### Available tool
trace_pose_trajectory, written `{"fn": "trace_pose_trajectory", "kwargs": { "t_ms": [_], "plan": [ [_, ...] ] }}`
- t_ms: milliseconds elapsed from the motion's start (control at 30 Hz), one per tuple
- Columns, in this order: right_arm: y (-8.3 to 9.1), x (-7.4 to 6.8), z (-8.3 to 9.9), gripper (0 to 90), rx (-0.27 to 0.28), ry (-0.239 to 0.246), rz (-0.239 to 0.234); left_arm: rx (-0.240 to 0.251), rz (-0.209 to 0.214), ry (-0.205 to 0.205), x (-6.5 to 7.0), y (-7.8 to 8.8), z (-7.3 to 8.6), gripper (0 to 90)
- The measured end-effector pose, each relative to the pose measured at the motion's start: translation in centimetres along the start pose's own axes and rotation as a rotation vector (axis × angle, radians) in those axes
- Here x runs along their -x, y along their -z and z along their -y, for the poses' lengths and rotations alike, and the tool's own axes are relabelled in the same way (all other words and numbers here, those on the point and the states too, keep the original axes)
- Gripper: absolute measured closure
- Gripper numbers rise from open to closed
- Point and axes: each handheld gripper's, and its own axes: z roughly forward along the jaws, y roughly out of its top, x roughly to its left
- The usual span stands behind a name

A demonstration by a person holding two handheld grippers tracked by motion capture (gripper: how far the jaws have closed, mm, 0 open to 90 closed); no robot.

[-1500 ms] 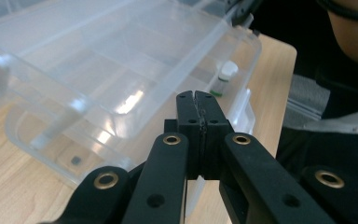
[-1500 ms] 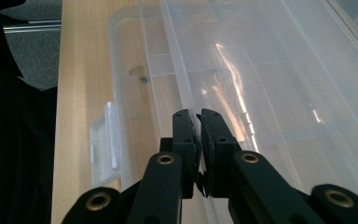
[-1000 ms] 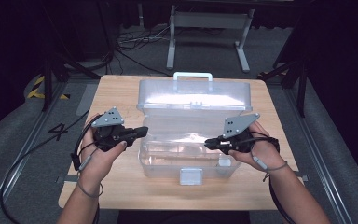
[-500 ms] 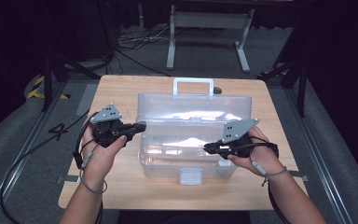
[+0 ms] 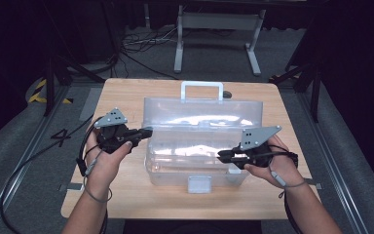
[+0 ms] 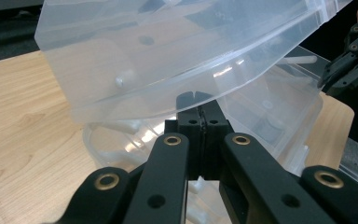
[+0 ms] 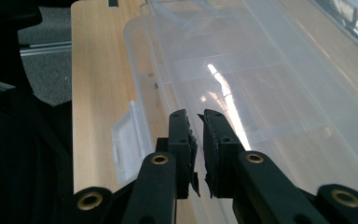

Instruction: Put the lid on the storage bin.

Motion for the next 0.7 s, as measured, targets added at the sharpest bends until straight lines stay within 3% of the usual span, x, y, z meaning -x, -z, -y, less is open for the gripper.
{"fn": "trace_pose_trajectory", "kwargs": {
  "t_ms": [167,300,433,700],
  "plan": [
    [1.0,0.0,0.5,84.8,0.03,-0.025,-0.001,-0.006,0.009,-0.003,-0.1,0.0,0.0,90.0],
    [2.0,-0.1,0.9,87.7,0.056,-0.026,0.031,-0.009,0.012,-0.002,0.0,0.0,-0.1,90.0],
    [2.8,0.3,1.3,89.8,0.078,-0.053,0.053,-0.017,0.01,-0.013,-0.1,-0.1,-0.1,90.0],
    [4.4,0.8,2.6,90.0,0.113,-0.121,0.12,-0.031,0.029,0.007,-0.2,-0.1,-0.1,90.0]
  ]
}}
